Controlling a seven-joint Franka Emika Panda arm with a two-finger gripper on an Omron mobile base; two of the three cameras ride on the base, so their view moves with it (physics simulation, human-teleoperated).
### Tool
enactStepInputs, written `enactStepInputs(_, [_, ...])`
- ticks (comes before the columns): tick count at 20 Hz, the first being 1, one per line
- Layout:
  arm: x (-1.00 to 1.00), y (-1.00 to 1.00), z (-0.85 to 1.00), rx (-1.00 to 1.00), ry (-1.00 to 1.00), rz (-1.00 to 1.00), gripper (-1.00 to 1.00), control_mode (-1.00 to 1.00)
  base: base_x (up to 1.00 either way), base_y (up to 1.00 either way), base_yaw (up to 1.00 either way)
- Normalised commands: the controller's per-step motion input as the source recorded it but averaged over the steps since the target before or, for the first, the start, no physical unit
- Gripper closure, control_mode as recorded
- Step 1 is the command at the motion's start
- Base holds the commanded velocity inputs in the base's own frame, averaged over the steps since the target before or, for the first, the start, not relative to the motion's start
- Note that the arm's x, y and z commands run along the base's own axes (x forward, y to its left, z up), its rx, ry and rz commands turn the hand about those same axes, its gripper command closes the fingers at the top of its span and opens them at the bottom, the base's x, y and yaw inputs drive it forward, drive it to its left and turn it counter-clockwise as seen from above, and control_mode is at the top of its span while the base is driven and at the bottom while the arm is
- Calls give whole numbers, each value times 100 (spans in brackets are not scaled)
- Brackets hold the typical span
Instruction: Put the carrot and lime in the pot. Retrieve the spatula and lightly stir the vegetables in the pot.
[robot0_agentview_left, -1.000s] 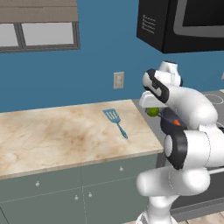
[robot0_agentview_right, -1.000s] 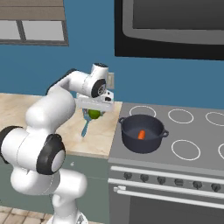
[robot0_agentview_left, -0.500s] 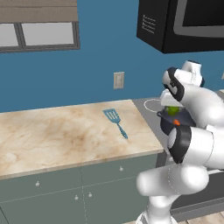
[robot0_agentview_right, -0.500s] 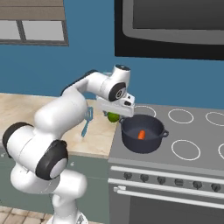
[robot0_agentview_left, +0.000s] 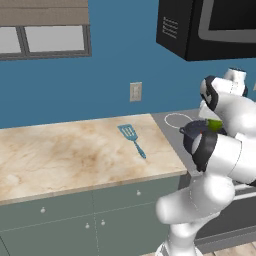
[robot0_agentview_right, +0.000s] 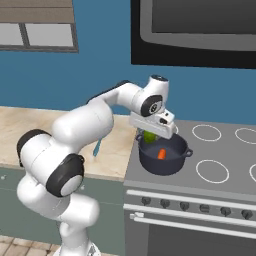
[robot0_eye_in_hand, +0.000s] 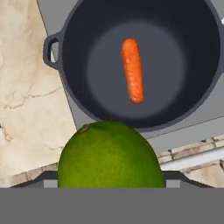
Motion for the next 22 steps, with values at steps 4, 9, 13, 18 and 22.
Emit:
enactStepInputs(4, [0, -49, -24, -1, 4, -28, 100, -100, 0, 0, 0])
enactStepInputs(9, [26, -17, -35, -2, 3, -22, 100, -100, 0, 0, 0])
enactStepInputs(13, [43, 0, -44, -7, 3, -17, 100, -100, 0, 0, 0])
enactStepInputs(18, [55, -7, -40, -12, 9, -9, 100, -100, 0, 0, 0])
enactStepInputs(22, [28, -21, -41, -12, 9, -3, 100, -100, 0, 0, 0])
